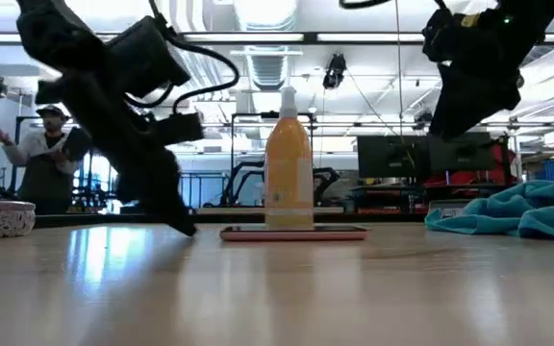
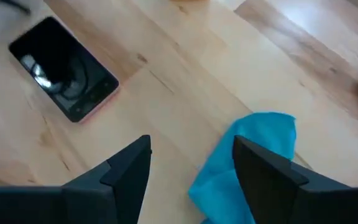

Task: Apply microfiber cloth
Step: Return to Home Position

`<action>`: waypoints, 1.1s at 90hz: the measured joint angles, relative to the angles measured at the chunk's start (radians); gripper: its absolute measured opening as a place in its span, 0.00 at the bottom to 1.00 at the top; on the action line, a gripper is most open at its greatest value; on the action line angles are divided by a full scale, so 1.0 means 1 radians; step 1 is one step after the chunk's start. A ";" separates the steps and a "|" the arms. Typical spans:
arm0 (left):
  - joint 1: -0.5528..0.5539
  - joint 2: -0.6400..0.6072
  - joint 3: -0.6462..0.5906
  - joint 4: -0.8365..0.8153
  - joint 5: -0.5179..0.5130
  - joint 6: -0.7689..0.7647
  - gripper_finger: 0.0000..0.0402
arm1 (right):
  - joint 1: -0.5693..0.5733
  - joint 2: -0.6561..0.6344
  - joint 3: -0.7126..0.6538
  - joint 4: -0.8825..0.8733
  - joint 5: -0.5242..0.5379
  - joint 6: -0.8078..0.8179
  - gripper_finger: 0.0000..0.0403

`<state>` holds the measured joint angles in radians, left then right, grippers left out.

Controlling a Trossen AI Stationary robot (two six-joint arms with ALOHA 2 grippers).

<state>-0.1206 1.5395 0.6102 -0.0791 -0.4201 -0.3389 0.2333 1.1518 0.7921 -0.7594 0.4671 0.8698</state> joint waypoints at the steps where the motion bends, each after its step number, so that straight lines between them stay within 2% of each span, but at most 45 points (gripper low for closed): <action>1: 0.001 -0.011 0.000 -0.018 0.001 0.000 0.61 | 0.000 0.003 0.000 0.002 0.000 -0.002 0.51; 16: 0.033 -0.157 -0.003 -0.291 0.002 -0.004 0.61 | 0.001 0.017 0.000 0.027 0.021 -0.092 0.51; 24: 0.034 -0.238 -0.016 -0.339 0.003 -0.004 0.60 | 0.007 0.002 0.000 0.050 0.045 -0.197 0.50; 35: 0.027 -0.358 -0.059 -0.306 0.011 -0.008 0.58 | 0.012 -0.024 -0.005 0.078 0.058 -0.328 0.44; 47: 0.016 -0.489 -0.136 -0.207 0.012 -0.014 0.54 | 0.028 -0.045 -0.023 0.099 0.057 -0.414 0.32; 70: 0.012 -0.713 -0.297 -0.073 0.011 -0.003 0.48 | 0.128 -0.109 -0.099 0.156 0.117 -0.424 0.03; 83: 0.012 -0.816 -0.361 -0.052 0.010 -0.003 0.43 | 0.191 -0.157 -0.155 0.201 0.119 -0.362 0.02; 99: 0.012 -0.928 -0.490 0.198 0.010 0.071 0.38 | 0.289 -0.235 -0.209 0.228 0.188 -0.345 0.00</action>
<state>-0.1085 0.6117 0.1205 0.1185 -0.4103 -0.2684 0.5220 0.9171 0.5832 -0.5317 0.6550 0.5246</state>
